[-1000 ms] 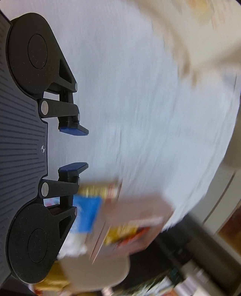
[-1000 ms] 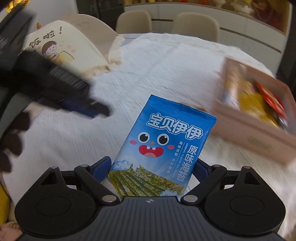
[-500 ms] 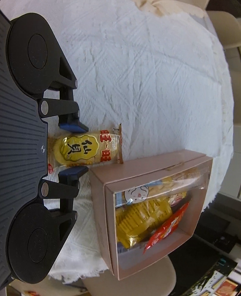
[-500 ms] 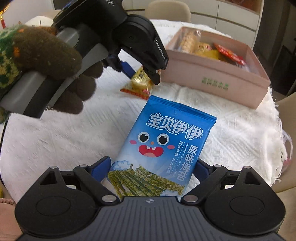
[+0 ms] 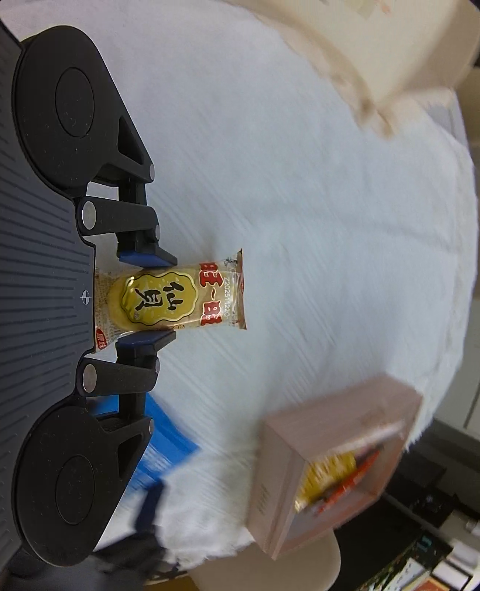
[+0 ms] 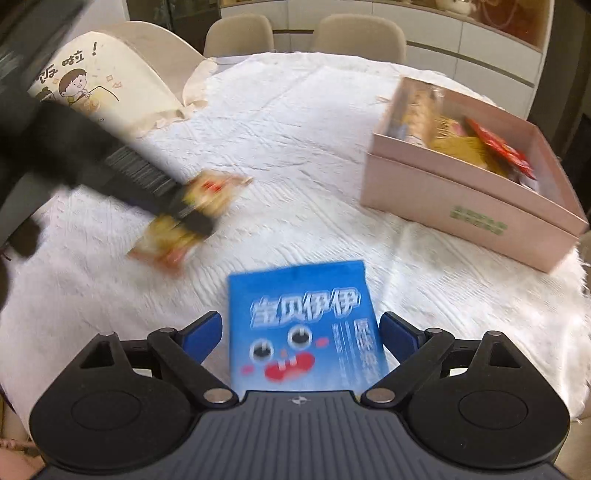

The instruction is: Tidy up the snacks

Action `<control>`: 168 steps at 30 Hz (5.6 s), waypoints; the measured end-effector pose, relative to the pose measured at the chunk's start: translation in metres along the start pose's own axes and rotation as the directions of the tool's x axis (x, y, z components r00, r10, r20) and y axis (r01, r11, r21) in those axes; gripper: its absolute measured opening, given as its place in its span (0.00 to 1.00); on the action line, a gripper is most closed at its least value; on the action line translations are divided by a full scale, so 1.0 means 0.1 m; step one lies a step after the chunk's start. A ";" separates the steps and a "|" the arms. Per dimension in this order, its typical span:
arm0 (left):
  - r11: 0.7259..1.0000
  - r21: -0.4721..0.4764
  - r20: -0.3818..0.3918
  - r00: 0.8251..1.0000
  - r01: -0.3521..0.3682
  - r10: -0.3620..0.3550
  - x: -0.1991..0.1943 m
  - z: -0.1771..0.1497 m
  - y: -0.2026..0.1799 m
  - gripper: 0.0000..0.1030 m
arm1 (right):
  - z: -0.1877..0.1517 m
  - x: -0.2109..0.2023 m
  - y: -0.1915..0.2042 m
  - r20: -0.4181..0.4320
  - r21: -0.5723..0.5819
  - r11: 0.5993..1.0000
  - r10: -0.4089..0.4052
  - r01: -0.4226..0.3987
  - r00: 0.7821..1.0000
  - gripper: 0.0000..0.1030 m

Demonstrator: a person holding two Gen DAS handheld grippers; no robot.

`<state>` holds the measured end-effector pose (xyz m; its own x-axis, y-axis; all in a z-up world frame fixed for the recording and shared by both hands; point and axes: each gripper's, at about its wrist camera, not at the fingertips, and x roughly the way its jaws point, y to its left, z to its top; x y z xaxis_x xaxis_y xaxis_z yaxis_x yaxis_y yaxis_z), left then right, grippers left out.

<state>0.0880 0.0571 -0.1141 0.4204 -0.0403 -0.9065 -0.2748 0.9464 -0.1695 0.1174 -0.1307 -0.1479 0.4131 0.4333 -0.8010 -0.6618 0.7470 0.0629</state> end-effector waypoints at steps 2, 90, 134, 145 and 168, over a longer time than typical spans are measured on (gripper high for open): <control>0.999 -0.022 -0.020 0.999 -0.026 0.026 0.01 -0.09 0.11 0.39 | 0.03 0.08 0.03 -0.016 0.009 1.000 0.008 -0.008 1.000 0.90; 0.897 -0.019 0.165 0.886 0.442 -0.433 -0.10 0.96 -0.70 0.40 | 1.44 -0.81 -1.91 0.127 0.365 0.929 -0.115 0.062 0.985 0.85; 0.982 0.177 0.226 0.968 0.071 -0.111 -1.03 -0.37 -1.48 0.16 | 0.08 -1.50 -0.90 -0.007 0.304 0.937 -0.180 0.173 0.984 0.85; 0.983 0.162 0.217 0.968 0.090 -0.125 -1.07 -0.41 -1.51 0.16 | 0.06 -1.53 -0.86 -0.002 0.288 0.942 -0.179 0.172 0.984 0.85; 0.983 0.135 0.209 0.967 0.121 -0.148 -1.07 -0.41 -1.48 0.16 | 0.05 -1.55 -0.88 -0.005 0.285 0.943 -0.177 0.171 0.984 0.85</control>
<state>0.0478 -0.0915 -0.0076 0.6279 -0.1119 -0.7702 -0.1029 0.9690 -0.2246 0.1145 -0.2616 -0.0263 0.5207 0.2920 -0.8022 -0.3750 0.9224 0.0923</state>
